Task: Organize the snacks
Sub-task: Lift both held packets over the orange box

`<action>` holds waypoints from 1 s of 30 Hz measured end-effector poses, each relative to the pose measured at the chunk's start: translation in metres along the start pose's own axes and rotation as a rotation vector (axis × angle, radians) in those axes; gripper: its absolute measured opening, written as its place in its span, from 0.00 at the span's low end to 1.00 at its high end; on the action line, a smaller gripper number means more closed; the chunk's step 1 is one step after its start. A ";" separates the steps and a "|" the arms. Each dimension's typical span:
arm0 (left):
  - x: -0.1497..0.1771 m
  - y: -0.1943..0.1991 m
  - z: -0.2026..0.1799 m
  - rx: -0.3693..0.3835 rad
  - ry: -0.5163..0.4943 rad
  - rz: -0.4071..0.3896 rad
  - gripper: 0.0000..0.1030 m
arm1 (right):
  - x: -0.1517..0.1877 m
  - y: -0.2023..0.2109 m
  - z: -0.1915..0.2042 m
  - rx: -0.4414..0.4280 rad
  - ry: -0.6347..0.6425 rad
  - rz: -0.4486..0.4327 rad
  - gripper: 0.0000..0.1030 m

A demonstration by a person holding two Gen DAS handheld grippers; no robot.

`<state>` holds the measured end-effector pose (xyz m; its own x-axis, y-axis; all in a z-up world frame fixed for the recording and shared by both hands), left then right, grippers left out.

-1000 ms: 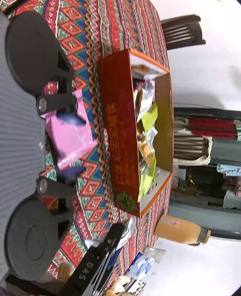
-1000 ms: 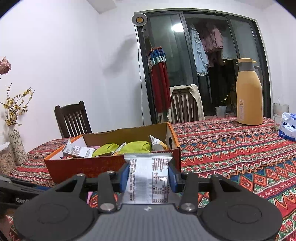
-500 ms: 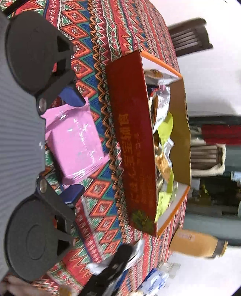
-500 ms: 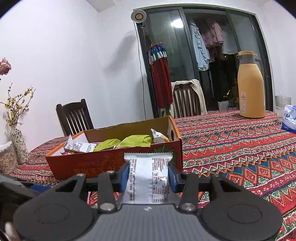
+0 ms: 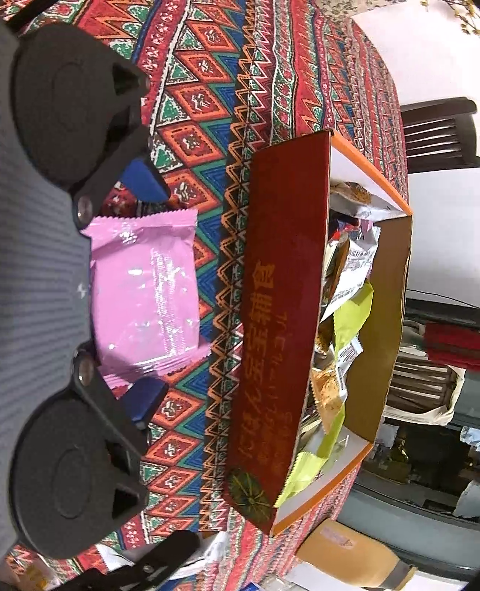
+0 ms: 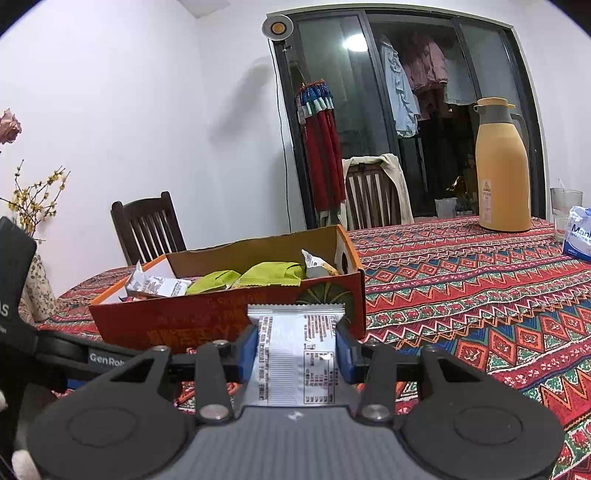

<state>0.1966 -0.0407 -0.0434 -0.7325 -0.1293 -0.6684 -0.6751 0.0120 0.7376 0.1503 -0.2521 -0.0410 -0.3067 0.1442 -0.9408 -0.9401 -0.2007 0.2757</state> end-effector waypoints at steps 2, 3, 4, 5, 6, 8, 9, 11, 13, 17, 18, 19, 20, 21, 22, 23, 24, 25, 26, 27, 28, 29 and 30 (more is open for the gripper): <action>0.004 0.001 -0.005 -0.014 -0.035 -0.006 1.00 | 0.000 0.000 0.000 0.001 0.002 -0.001 0.41; 0.006 0.001 -0.007 -0.023 -0.052 -0.010 1.00 | 0.000 0.000 0.001 0.002 0.002 -0.002 0.41; 0.008 0.002 -0.010 -0.028 -0.063 -0.013 0.99 | 0.000 0.000 0.001 0.003 0.003 -0.002 0.41; 0.009 0.002 -0.011 -0.034 -0.077 -0.019 0.96 | 0.001 0.000 0.001 0.004 0.003 -0.002 0.41; 0.010 0.003 -0.013 -0.036 -0.088 -0.024 0.90 | 0.001 0.000 0.001 0.006 0.003 -0.001 0.41; 0.011 0.006 -0.016 -0.033 -0.108 -0.034 0.81 | 0.001 0.000 0.001 0.008 0.004 0.000 0.41; 0.011 0.007 -0.017 -0.022 -0.117 -0.038 0.73 | 0.001 0.000 0.001 0.008 0.005 -0.001 0.41; 0.011 0.010 -0.018 -0.004 -0.128 -0.043 0.65 | 0.001 0.000 0.002 0.008 0.007 -0.002 0.41; 0.011 0.012 -0.019 0.007 -0.134 -0.047 0.64 | 0.001 0.000 0.002 0.010 0.007 -0.006 0.41; 0.011 0.018 -0.018 0.018 -0.140 -0.062 0.64 | -0.001 0.005 0.003 0.004 0.010 -0.022 0.41; 0.010 0.023 -0.018 0.024 -0.144 -0.072 0.64 | -0.003 0.007 0.004 0.003 0.014 -0.024 0.41; 0.007 0.027 -0.018 0.030 -0.150 -0.086 0.64 | -0.005 0.008 0.005 0.000 0.018 -0.028 0.41; 0.004 0.035 -0.018 0.039 -0.156 -0.111 0.64 | -0.008 0.009 0.006 -0.004 0.020 -0.033 0.41; 0.000 0.042 -0.019 0.046 -0.159 -0.134 0.64 | -0.013 0.009 0.007 -0.008 0.023 -0.040 0.41; -0.006 0.050 -0.019 0.053 -0.159 -0.164 0.64 | -0.018 0.010 0.008 -0.011 0.026 -0.050 0.41; -0.012 0.056 -0.018 0.056 -0.156 -0.186 0.64 | -0.025 0.010 0.009 -0.015 0.031 -0.064 0.41; -0.019 0.063 -0.017 0.058 -0.148 -0.215 0.64 | -0.032 0.009 0.011 -0.019 0.035 -0.077 0.41; -0.026 0.068 -0.017 0.058 -0.138 -0.238 0.64 | -0.039 0.007 0.012 -0.021 0.040 -0.088 0.41; -0.034 0.072 -0.016 0.061 -0.129 -0.261 0.64 | -0.045 0.005 0.014 -0.024 0.047 -0.099 0.41; -0.042 0.076 -0.015 0.063 -0.117 -0.282 0.64 | -0.052 0.001 0.016 -0.026 0.053 -0.110 0.41; -0.050 0.078 -0.014 0.062 -0.106 -0.300 0.64 | -0.058 -0.003 0.017 -0.027 0.058 -0.116 0.41; -0.059 0.078 -0.012 0.058 -0.093 -0.318 0.64 | -0.063 -0.008 0.019 -0.029 0.061 -0.120 0.41; -0.066 0.078 -0.011 0.057 -0.083 -0.329 0.64 | -0.069 -0.014 0.021 -0.031 0.064 -0.122 0.41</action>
<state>0.1937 -0.0423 0.0593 -0.4775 -0.0547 -0.8769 -0.8786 0.0386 0.4760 0.1819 -0.2392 0.0237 -0.1797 0.1076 -0.9778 -0.9644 -0.2151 0.1535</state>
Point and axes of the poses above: each gripper's, at about its wrist camera, not at the fingertips, and y roughly against the way its jaws point, z to its left, x to its underside, the point moved 3 cm from there along -y, roughly the way its jaws point, and after that the axes turned 3 degrees about -z, right-handed, at the moved point
